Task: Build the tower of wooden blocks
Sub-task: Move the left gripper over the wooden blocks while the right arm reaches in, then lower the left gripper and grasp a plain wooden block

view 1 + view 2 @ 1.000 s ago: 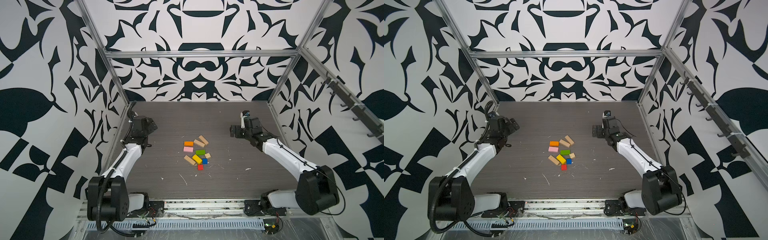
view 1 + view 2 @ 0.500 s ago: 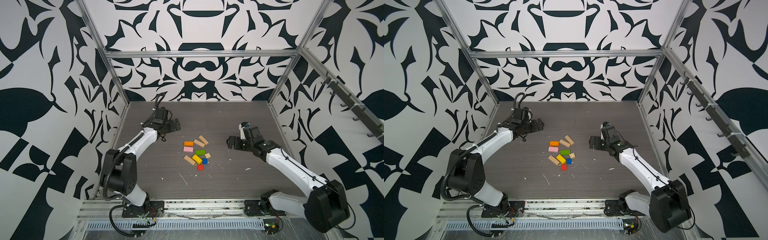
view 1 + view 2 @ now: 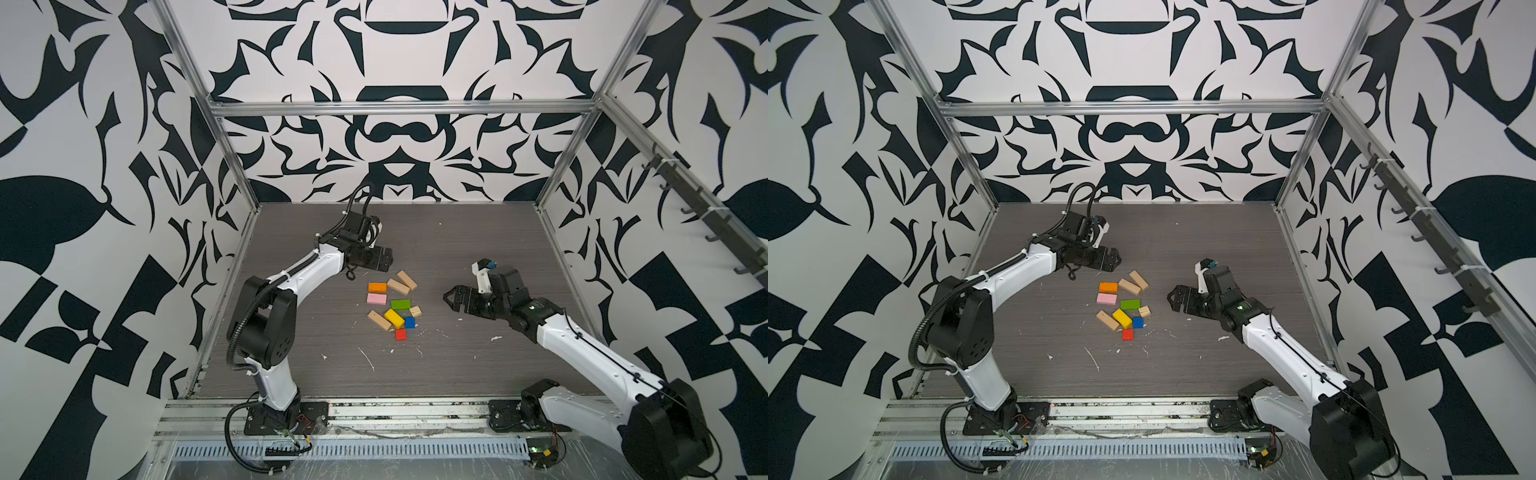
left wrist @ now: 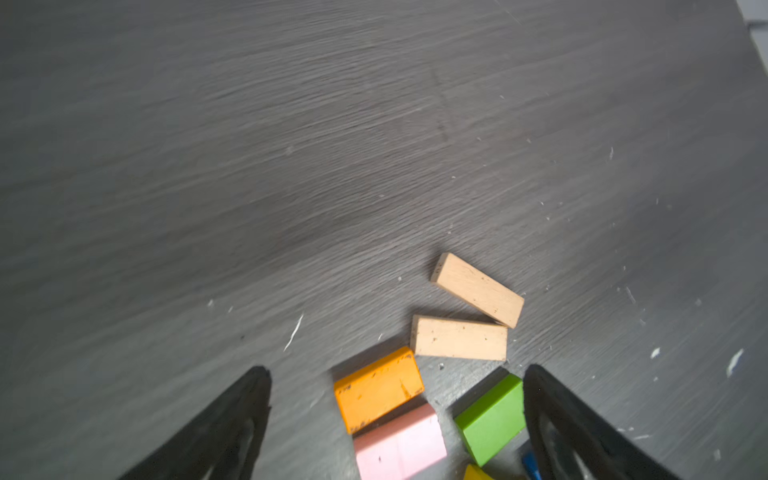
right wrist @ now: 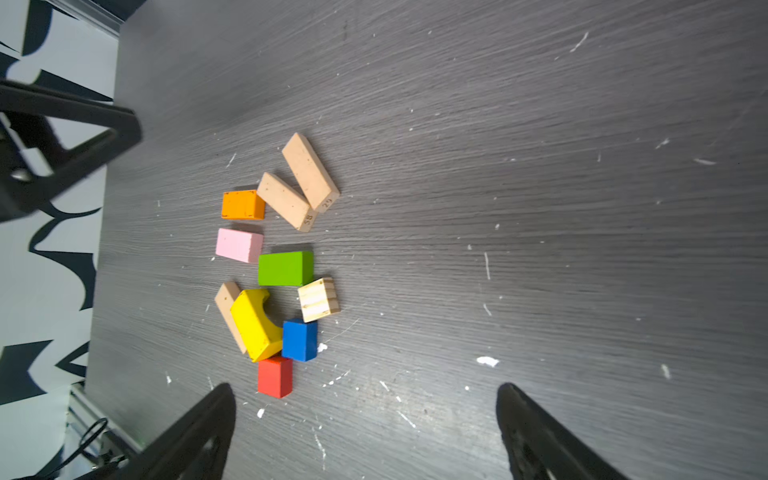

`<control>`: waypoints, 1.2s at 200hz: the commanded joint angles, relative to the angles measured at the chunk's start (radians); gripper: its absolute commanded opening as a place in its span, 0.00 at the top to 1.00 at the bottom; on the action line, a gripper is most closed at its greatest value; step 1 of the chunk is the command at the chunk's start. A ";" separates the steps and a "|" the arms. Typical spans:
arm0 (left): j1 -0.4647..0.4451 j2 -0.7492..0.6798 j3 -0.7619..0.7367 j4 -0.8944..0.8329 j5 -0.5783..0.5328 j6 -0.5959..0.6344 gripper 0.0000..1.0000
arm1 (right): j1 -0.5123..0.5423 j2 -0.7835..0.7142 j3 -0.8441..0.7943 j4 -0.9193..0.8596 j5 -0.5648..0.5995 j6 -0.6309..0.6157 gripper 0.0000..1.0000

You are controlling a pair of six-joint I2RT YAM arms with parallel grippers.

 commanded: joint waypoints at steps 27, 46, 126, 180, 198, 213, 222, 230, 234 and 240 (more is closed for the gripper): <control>-0.073 0.113 0.103 -0.082 -0.027 0.171 0.07 | 0.004 -0.006 -0.003 0.059 -0.034 0.069 0.00; -0.100 0.138 0.117 -0.084 -0.022 0.240 0.07 | 0.004 0.023 0.021 0.042 -0.045 0.064 0.00; -0.140 0.249 0.185 -0.101 -0.057 0.393 0.07 | 0.004 -0.027 0.021 0.000 -0.012 0.079 0.00; -0.172 0.329 0.226 -0.100 -0.097 0.418 0.09 | 0.004 -0.009 0.036 -0.021 0.006 0.055 0.00; -0.180 0.344 0.238 -0.102 -0.091 0.418 0.09 | 0.004 -0.004 0.029 -0.012 0.006 0.059 0.00; -0.185 0.355 0.247 -0.100 -0.091 0.418 0.09 | 0.004 -0.003 0.027 -0.009 0.006 0.059 0.00; -0.186 0.363 0.252 -0.102 -0.091 0.418 0.09 | 0.004 -0.004 0.025 -0.009 0.008 0.058 0.00; -0.186 0.369 0.257 -0.102 -0.090 0.418 0.09 | 0.004 -0.006 0.025 -0.010 0.009 0.058 0.00; -0.186 0.371 0.260 -0.103 -0.088 0.417 0.09 | 0.004 -0.006 0.024 -0.011 0.011 0.057 0.00; -0.187 0.376 0.265 -0.106 -0.087 0.416 0.09 | 0.004 -0.008 0.023 -0.012 0.012 0.057 0.00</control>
